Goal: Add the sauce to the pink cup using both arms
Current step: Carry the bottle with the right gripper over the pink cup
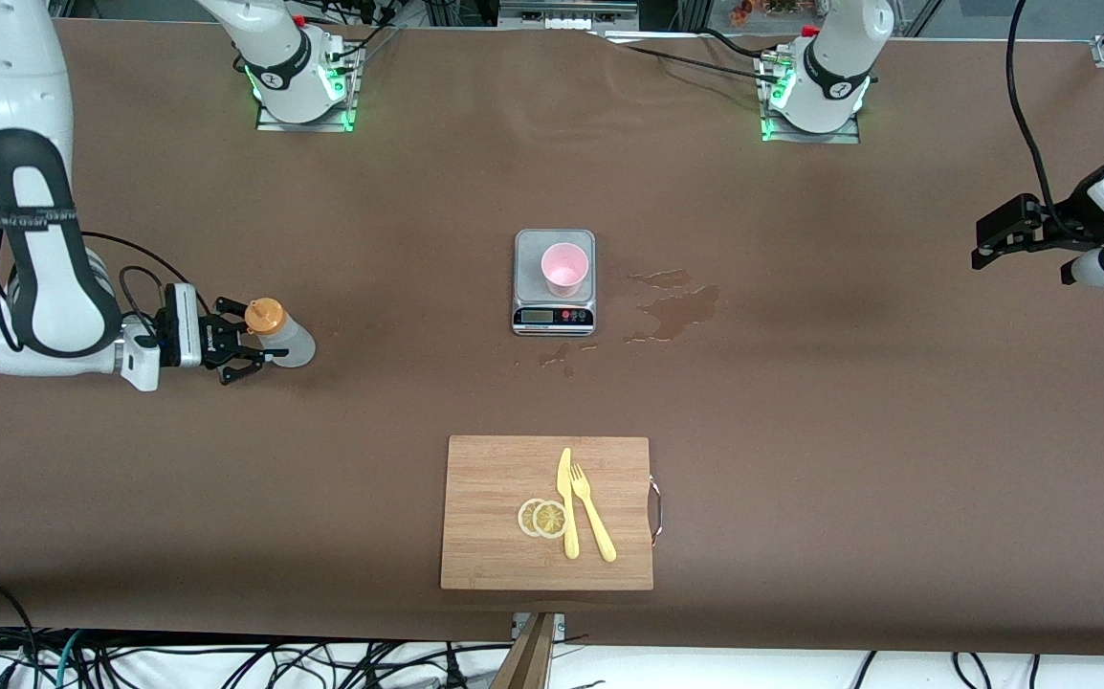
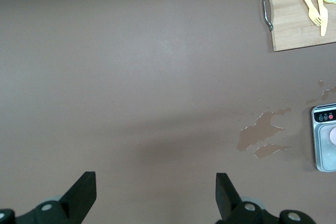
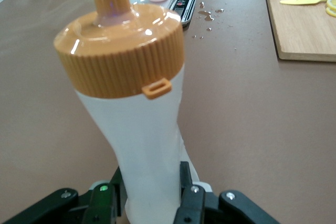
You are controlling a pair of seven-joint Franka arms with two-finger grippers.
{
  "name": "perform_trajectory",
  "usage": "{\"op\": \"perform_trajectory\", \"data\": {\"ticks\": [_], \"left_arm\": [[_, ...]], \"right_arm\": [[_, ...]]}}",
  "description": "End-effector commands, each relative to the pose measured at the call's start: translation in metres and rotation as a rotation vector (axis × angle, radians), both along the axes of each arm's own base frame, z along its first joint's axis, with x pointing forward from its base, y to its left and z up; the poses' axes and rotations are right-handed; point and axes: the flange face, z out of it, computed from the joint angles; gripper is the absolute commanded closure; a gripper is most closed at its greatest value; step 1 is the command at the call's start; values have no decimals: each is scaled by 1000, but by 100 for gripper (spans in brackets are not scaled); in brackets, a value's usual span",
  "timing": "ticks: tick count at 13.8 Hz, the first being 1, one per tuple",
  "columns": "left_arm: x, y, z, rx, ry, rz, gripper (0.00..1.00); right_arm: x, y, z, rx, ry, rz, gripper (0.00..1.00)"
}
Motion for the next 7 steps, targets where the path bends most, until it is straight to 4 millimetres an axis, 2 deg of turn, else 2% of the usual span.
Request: {"op": "perform_trajectory", "data": {"ticks": [1, 2, 4, 7], "left_arm": [[-3, -2, 7, -4, 4, 4, 0], [-3, -2, 6, -3, 5, 4, 0], [-3, -3, 5, -1, 7, 3, 0], [-3, -3, 4, 0, 10, 2, 0]], "right_arm": [[3, 36, 54, -125, 1, -3, 59], [5, 52, 67, -164, 3, -6, 59], [4, 70, 80, -227, 34, -23, 59], [5, 114, 103, -275, 6, -27, 59]]}}
